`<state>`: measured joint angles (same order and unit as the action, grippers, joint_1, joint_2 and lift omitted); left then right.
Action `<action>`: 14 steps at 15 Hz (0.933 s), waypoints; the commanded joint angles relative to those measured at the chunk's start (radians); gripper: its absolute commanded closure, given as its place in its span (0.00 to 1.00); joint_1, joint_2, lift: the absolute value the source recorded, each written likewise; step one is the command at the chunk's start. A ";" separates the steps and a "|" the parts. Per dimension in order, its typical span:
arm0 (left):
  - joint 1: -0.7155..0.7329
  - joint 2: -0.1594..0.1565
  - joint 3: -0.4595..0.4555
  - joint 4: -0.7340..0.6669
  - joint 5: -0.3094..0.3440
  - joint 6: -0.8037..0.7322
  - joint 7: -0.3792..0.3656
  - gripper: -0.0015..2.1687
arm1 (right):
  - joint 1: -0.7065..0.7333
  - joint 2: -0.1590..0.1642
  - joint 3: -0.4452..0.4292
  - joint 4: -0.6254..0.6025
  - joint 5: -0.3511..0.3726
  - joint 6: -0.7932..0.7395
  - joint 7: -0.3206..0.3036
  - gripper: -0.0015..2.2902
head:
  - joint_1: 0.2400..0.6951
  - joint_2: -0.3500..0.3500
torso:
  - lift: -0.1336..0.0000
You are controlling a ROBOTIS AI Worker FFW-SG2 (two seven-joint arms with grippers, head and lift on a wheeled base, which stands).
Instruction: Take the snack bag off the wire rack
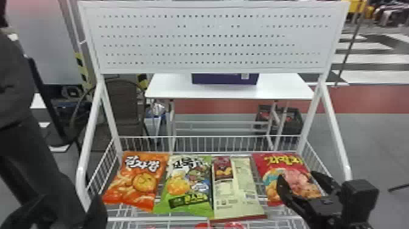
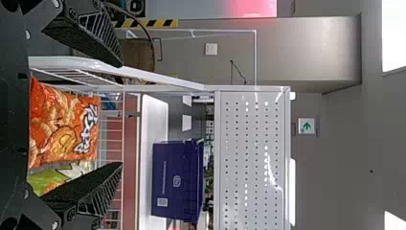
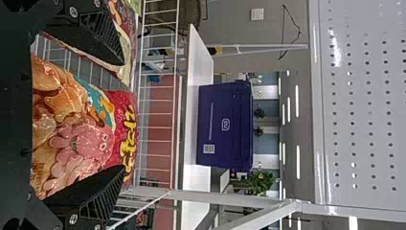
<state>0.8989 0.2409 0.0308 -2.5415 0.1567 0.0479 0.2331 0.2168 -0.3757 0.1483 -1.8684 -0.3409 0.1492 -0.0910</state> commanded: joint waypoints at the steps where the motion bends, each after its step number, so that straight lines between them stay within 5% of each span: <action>1: -0.005 0.002 0.000 0.007 0.000 0.004 0.000 0.08 | -0.076 0.009 0.027 0.091 -0.001 0.000 0.001 0.06 | 0.57 0.50 | 1.00; 12: -0.029 0.020 0.005 0.020 0.003 0.025 0.002 0.08 | -0.194 0.017 0.040 0.287 -0.004 0.099 -0.010 0.06 | 0.57 0.50 | 1.00; 14: -0.038 0.020 0.003 0.024 0.006 0.025 0.003 0.08 | -0.198 0.017 0.039 0.287 -0.010 0.142 -0.006 0.22 | 0.57 0.50 | 1.00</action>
<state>0.8668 0.2608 0.0351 -2.5206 0.1610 0.0720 0.2354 0.0212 -0.3589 0.1888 -1.5819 -0.3467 0.2622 -0.0990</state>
